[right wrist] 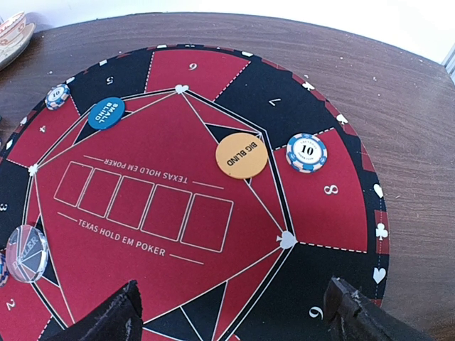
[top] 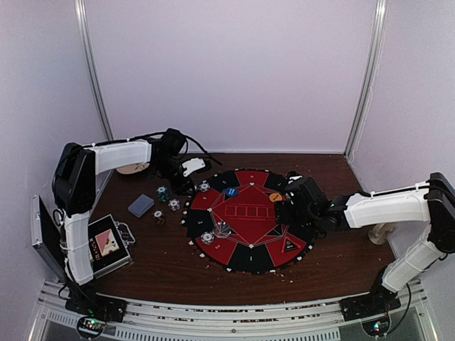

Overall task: Distribute texas hold em gaming equipment
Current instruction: Place the poker chips pile at the small blind area.

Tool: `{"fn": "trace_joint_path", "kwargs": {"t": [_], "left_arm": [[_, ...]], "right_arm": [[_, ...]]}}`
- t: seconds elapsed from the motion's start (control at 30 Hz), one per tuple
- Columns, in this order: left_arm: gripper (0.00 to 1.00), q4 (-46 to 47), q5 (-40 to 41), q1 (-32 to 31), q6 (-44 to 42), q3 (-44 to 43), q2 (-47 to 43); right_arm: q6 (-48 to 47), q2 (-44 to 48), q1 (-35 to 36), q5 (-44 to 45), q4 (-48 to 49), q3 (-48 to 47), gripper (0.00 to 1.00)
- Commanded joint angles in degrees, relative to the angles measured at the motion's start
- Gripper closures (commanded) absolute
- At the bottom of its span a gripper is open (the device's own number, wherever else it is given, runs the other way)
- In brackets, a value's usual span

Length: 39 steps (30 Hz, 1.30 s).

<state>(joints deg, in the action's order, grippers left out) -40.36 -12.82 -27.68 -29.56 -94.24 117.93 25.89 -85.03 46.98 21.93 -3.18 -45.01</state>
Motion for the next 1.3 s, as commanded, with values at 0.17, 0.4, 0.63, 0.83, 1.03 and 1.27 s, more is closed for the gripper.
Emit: {"fn": "trace_joint_path", "kwargs": {"t": [0.17,0.4,0.63,0.83,1.03,1.27], "left_arm": [[0.66,6.69,1.04,-1.4,1.44,-4.2,5.42],[0.66,9.02,1.4,-1.37,1.44,-4.74,7.79],[0.66,11.33,2.14,-1.39,1.43,-4.16,9.59],[0.66,13.33,3.38,-1.37,1.24,-3.89,11.1],[0.65,13.84,3.97,-1.35,1.09,-4.06,11.75],[0.62,14.46,5.34,-1.39,1.06,-3.5,12.06]], "right_arm": [[-0.13,-1.01,0.3,1.26,0.23,-1.26,0.1],[-0.14,-0.97,0.31,1.24,0.19,-1.28,0.1],[-0.22,-1.06,0.3,1.25,0.19,-1.24,0.1],[-0.23,-1.2,0.3,1.28,0.26,-1.35,0.1],[-0.27,-1.27,0.31,1.29,0.19,-1.39,0.1],[-0.31,-1.37,0.35,1.26,0.17,-1.41,0.1]]}}
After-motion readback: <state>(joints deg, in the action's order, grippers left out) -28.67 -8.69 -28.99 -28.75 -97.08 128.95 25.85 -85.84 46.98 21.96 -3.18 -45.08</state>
